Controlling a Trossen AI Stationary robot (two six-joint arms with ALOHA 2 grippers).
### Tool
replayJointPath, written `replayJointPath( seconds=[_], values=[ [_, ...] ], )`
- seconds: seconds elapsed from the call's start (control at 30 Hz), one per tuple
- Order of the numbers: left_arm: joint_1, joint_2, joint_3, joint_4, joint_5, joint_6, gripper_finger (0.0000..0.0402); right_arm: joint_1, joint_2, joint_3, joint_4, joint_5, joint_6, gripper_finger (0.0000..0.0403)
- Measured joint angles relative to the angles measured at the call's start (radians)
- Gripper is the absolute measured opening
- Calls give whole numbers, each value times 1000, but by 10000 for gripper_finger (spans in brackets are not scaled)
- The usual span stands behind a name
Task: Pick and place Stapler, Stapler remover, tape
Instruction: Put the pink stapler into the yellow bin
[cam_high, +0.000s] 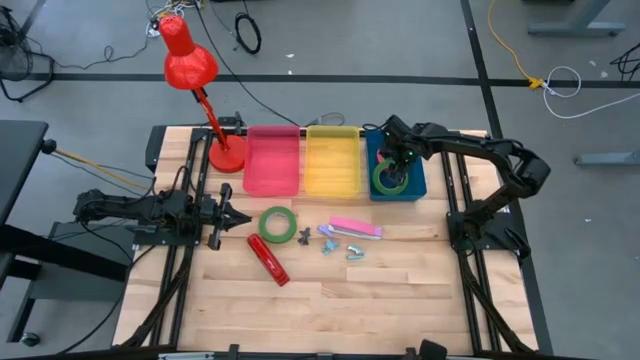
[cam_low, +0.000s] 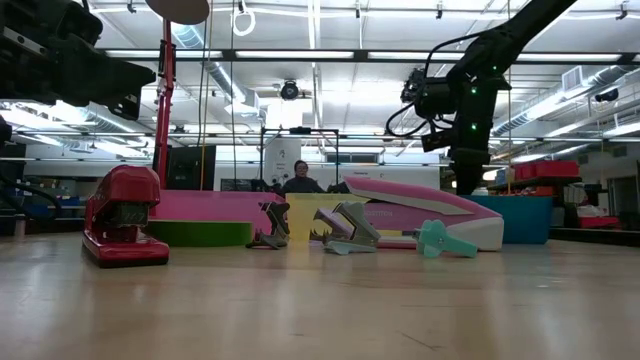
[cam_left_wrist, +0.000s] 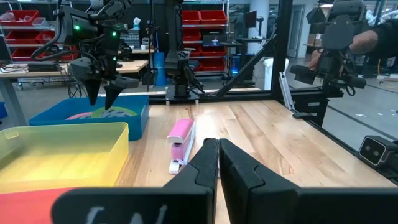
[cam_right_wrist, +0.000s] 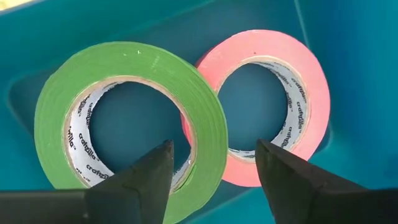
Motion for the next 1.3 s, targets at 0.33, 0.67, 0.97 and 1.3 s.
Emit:
replayJointPath(
  seconds=[0.33, 0.67, 0.97, 1.3],
  values=[
    [0, 0, 0, 0, 0, 0, 21, 49, -83, 0, 22, -45, -3, 220],
    [0, 0, 0, 0, 0, 0, 21, 179, -134, 0, 106, -238, 56, 220],
    [0, 0, 0, 0, 0, 0, 21, 331, -137, 0, 123, -257, 90, 220],
    [0, 0, 0, 0, 0, 0, 21, 456, -137, 0, 150, -256, 146, 220]
  ],
)
